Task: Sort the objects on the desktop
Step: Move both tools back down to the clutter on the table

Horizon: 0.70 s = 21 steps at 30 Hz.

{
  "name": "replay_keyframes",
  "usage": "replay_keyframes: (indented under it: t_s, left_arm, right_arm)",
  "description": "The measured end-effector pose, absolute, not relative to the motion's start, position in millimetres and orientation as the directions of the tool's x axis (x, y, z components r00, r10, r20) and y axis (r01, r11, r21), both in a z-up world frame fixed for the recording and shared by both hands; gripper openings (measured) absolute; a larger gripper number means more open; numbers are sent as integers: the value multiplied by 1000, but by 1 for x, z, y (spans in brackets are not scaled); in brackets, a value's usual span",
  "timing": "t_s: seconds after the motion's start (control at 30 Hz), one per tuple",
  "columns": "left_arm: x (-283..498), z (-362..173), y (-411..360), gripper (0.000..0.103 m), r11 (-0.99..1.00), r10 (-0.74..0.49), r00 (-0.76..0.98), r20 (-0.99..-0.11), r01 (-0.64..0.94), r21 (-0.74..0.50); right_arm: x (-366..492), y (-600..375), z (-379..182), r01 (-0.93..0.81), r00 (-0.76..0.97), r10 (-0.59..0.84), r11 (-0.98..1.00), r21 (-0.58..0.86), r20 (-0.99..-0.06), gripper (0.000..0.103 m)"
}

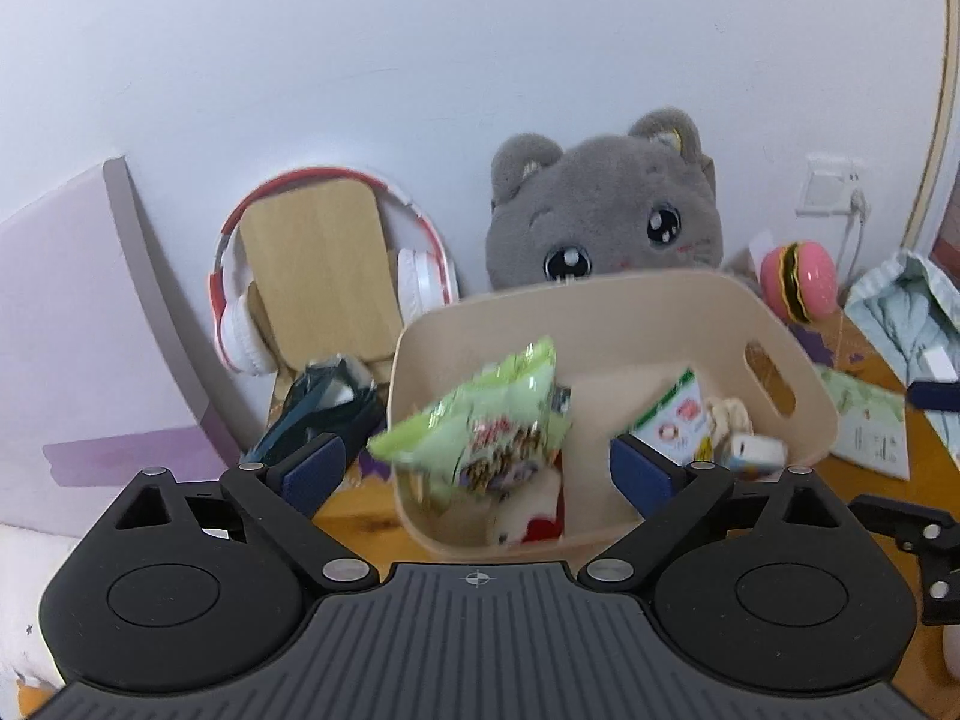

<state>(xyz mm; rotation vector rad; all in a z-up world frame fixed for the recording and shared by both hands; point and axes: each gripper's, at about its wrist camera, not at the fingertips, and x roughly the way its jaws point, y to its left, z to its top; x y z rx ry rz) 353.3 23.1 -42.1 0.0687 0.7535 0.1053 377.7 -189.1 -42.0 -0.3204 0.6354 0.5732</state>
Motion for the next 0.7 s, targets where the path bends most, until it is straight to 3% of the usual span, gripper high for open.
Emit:
replay_keyframes:
  t_s: [0.1,0.7]
  left_arm:
    - [339,-52,28,97,995,95,698,-710,-41,94]
    - [303,-123,20,97,991,8,548,-837,106,79]
  right_arm:
    - [361,-189,-46,-600,655,407,792,-110,-637,91]
    - [328,-153,-118,-708,526,352,685,-170,-774,95]
